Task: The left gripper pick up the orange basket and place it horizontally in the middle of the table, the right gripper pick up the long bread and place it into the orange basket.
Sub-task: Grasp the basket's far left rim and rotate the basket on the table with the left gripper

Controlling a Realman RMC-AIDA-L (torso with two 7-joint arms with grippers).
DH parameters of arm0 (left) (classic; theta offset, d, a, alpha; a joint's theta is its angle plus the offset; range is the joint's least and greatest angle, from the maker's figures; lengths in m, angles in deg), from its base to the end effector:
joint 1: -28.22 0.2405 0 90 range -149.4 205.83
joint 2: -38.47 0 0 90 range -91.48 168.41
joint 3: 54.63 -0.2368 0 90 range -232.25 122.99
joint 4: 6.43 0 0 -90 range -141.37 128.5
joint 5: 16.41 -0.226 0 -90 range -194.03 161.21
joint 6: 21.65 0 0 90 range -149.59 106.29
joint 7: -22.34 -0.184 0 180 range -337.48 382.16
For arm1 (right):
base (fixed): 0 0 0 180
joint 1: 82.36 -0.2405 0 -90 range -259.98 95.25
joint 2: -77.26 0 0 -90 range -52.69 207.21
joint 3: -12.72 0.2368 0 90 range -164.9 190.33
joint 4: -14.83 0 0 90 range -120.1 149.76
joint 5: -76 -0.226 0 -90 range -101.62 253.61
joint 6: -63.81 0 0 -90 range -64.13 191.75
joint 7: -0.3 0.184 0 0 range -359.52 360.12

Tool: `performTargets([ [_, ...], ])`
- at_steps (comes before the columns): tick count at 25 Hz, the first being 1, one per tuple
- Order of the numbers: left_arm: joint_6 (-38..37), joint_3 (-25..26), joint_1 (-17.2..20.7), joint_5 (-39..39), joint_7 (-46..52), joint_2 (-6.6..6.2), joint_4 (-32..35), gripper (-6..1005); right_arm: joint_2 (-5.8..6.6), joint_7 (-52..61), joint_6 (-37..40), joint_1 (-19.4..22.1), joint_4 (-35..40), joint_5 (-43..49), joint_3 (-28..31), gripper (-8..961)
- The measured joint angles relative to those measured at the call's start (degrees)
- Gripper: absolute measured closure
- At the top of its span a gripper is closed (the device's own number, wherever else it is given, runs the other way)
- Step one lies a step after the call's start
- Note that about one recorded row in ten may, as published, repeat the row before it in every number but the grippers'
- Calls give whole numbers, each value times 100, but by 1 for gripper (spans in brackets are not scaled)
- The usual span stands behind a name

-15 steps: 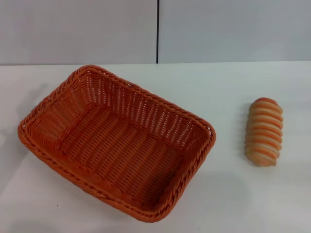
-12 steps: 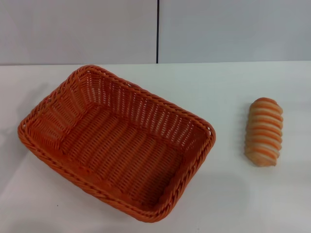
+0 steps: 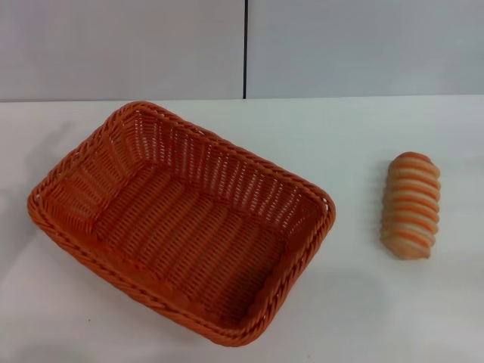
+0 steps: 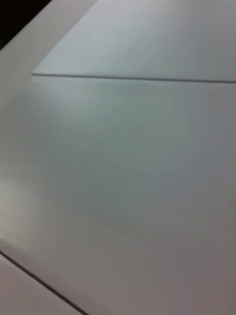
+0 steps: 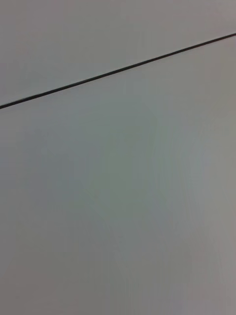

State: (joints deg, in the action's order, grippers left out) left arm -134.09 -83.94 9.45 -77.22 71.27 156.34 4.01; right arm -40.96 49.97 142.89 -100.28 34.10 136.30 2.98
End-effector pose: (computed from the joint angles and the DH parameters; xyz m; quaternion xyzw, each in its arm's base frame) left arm -0.2651 0.2836 0.0856 -0.6403 -0.1165 -0.6240 0.4325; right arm 0.3874 0.3182 0.1508 -0.5134 0.2789 0.4633 0.6663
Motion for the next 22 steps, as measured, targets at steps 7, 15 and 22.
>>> performTargets([
  [7, 1521, -183, -71, -345, 2138, -127, 1704, 370, 0, 32, -6, 0, -125, -2, -37, 325],
  [15, 2244, -506, -461, -2088, 4836, -796, 3562, 372, 31, -2, -29, 66, -301, 18, -4, 325],
  [22, 2307, -575, -1056, -4905, 6889, -984, 5311, 373, 45, -12, -205, 90, -344, 36, -20, 326],
])
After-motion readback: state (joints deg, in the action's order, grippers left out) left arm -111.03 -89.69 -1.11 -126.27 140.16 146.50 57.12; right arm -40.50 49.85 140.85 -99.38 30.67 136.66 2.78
